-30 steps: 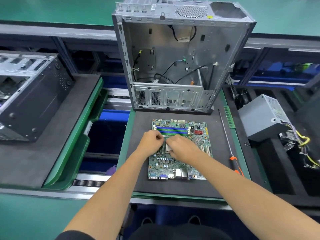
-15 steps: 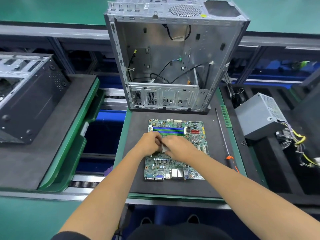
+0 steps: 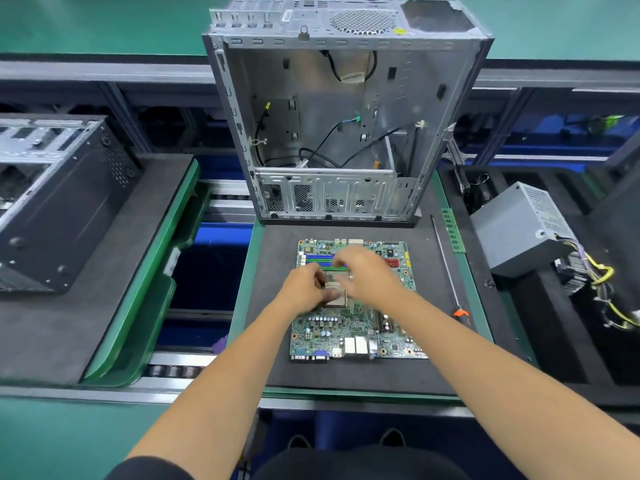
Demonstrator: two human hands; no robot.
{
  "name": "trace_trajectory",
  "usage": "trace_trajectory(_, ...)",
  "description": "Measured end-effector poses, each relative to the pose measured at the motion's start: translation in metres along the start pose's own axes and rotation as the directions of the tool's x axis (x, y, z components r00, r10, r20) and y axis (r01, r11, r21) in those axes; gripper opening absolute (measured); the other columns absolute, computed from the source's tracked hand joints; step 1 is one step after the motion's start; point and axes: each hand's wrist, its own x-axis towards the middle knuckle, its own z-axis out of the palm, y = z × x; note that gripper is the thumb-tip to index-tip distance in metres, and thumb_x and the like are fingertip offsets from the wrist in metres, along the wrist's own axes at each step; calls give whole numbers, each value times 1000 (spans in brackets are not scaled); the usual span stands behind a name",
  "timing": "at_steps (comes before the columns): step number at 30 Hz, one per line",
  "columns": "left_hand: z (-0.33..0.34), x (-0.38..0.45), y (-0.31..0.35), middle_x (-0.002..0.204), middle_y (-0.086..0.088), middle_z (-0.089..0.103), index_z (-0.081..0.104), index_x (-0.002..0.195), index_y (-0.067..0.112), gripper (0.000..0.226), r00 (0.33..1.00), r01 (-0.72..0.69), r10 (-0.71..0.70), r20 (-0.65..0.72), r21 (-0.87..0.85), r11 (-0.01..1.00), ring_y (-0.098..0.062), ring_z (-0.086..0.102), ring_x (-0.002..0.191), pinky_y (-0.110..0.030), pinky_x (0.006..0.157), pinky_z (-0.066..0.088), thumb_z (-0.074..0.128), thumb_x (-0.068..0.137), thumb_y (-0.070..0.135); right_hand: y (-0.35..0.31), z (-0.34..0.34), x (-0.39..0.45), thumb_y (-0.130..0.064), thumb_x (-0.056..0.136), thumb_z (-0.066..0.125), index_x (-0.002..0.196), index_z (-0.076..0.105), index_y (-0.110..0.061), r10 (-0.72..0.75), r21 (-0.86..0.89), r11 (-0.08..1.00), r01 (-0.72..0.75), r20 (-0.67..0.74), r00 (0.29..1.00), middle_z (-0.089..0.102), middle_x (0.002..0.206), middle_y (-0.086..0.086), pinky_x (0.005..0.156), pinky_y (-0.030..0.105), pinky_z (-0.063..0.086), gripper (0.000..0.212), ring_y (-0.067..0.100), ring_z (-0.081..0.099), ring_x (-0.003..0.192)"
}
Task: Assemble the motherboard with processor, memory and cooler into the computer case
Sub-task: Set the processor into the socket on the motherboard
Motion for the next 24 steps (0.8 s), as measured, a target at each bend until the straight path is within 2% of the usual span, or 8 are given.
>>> trace_trajectory(2, 3, -1, 3, 71, 7, 54, 52, 86, 19, 35, 999, 15, -13, -35, 54, 998, -13, 51, 66, -26, 54, 37, 80, 73, 35, 10, -10, 5, -18, 86, 71, 102, 64, -11, 123, 112, 987, -114, -82, 989, 60, 96, 1, 77, 25, 41, 18, 13, 51, 82)
trace_trajectory(5, 7, -2, 6, 73, 7, 56, 50, 90, 21, 33, 998, 8, -2, -56, 108, 994, -15, 53, 69, -28, 56, 37, 77, 75, 33, 22, -14, 6, -22, 84, 75, 103, 66, -11, 215, 133, 964, -229, 114, 970, 60, 87, -1, 74, 26, 45, 23, 15, 56, 79)
trace_trajectory(7, 7, -2, 7, 71, 8, 55, 50, 89, 22, 31, 999, -7, 13, -50, 119, 993, -12, 51, 64, -27, 54, 37, 77, 76, 32, 25, -9, 3, -22, 86, 72, 98, 69, -10, 232, 112, 961, -253, 171, 958, 64, 85, 1, 73, 28, 48, 17, 17, 60, 80)
trace_trajectory(10, 8, -3, 9, 70, 8, 54, 52, 89, 22, 28, 998, -24, 31, -50, 143, 989, -10, 50, 62, -27, 53, 38, 75, 77, 33, 26, 1, 1, -22, 91, 66, 96, 71, -8, 254, 112, 956, -271, 147, 956, 69, 88, 6, 75, 33, 51, 16, 19, 61, 79)
trace_trajectory(15, 9, -6, 9, 70, 6, 53, 53, 90, 21, 24, 994, -72, 85, -69, 172, 982, -15, 51, 64, -29, 57, 42, 72, 80, 32, 25, 9, 5, -20, 95, 60, 92, 70, -5, 326, 176, 923, -342, 111, 939, 64, 77, 5, 63, 26, 39, 18, 15, 53, 65)
trace_trajectory(17, 10, -7, 7, 73, 7, 51, 54, 91, 21, 23, 987, -135, 149, -54, 202, 970, -17, 51, 69, -30, 59, 42, 71, 81, 33, 24, 12, 9, -18, 94, 61, 92, 71, -4, 361, 195, 907, -374, 100, 927, 63, 78, 4, 66, 27, 41, 17, 18, 57, 70)
trace_trajectory(20, 8, -9, 1, 96, 8, 46, 55, 102, 21, 38, 975, -218, 222, 13, 251, 943, -14, 50, 85, -28, 72, 44, 75, 76, 41, 22, 16, 14, -16, 93, 63, 90, 71, -4, 415, 199, 883, -425, 89, 905, 67, 89, 9, 72, 28, 45, 15, 22, 62, 81)
trace_trajectory(24, 6, -10, -1, 106, 14, 40, 54, 114, 25, 53, 967, -253, 246, 57, 279, 926, -7, 45, 82, -25, 72, 38, 80, 70, 40, 21, 19, 19, -13, 92, 63, 82, 67, -3, 458, 177, 866, -467, 93, 884, 68, 89, 12, 70, 26, 45, 15, 23, 64, 81)
